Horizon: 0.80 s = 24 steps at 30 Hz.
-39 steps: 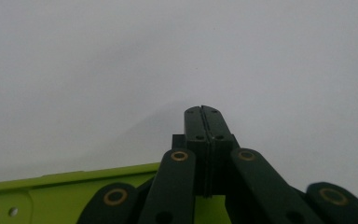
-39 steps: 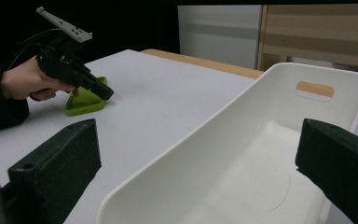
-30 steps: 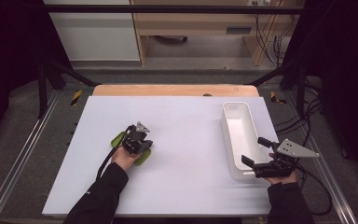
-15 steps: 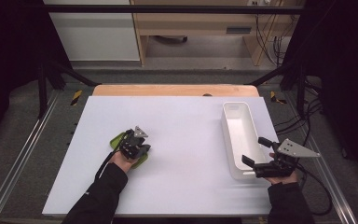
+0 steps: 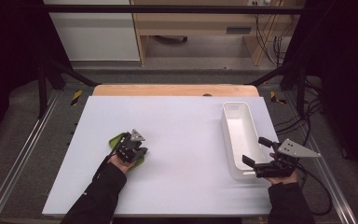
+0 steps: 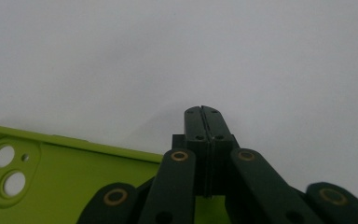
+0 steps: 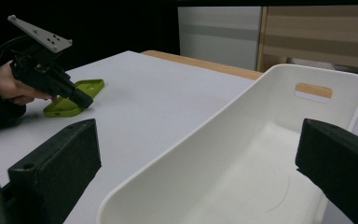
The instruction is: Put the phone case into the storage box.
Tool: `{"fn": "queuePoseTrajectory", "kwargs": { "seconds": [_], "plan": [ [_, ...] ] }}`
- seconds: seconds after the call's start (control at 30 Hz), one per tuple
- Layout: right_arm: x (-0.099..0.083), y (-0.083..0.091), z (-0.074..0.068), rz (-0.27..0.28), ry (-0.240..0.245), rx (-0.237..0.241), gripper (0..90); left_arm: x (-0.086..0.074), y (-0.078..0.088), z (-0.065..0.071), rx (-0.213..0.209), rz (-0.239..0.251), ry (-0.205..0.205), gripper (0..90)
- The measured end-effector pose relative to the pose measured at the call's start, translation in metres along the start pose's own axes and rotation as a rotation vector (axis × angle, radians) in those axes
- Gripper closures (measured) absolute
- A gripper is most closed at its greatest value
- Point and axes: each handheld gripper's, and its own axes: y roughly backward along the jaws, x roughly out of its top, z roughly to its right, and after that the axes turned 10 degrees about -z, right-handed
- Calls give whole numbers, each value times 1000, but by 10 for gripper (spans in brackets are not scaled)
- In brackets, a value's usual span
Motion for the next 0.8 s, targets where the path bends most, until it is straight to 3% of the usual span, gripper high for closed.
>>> {"fn": "queuePoseTrajectory", "kwargs": {
  "seconds": [0.8],
  "plan": [
    [0,0,0,-5,-2,2,6,-34,21,-1,36,-30,-21,900]
  ]
}}
